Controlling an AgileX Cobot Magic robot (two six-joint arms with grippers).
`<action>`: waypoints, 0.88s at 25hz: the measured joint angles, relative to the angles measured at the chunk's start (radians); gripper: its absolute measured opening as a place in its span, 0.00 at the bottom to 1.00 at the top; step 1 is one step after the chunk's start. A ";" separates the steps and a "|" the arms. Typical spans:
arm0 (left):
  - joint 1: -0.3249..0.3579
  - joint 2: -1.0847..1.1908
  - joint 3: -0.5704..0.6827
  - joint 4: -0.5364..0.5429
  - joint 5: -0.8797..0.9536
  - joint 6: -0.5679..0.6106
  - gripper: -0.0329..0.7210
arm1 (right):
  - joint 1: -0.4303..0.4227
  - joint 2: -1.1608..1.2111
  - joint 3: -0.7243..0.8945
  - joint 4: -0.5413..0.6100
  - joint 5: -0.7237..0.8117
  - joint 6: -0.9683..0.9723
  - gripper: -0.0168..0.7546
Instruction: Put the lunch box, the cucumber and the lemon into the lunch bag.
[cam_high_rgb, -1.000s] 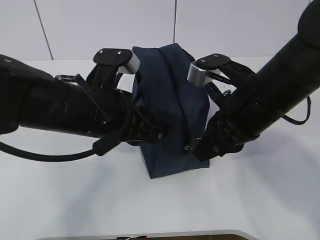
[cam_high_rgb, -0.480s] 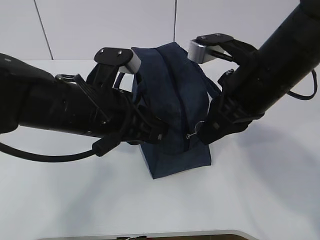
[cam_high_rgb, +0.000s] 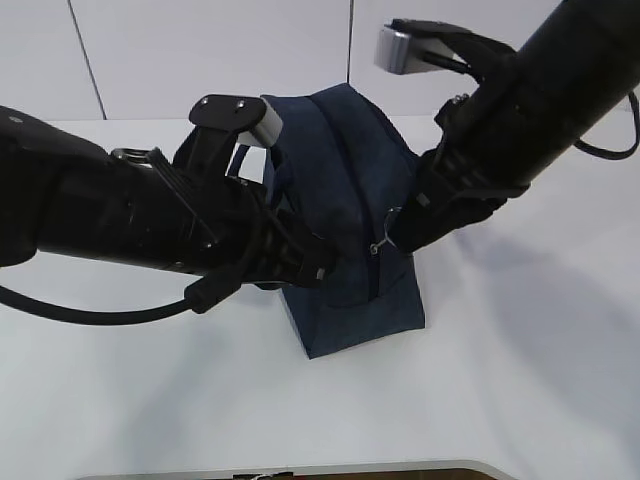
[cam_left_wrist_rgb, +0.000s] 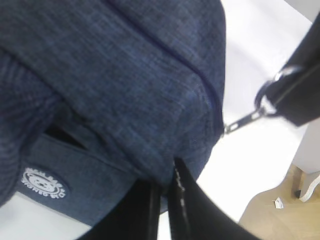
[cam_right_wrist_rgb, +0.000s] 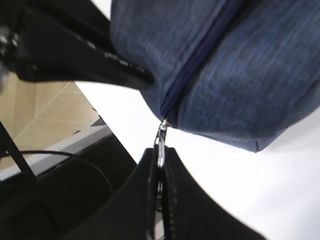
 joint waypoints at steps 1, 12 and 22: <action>0.000 0.000 0.000 0.000 0.000 0.000 0.03 | 0.000 0.000 -0.010 0.000 0.005 0.014 0.03; 0.000 0.000 0.000 0.002 0.000 0.000 0.03 | 0.000 0.000 -0.096 -0.003 0.019 0.121 0.03; 0.000 0.000 0.000 0.002 0.000 0.000 0.03 | 0.000 0.005 -0.143 -0.007 -0.059 0.273 0.03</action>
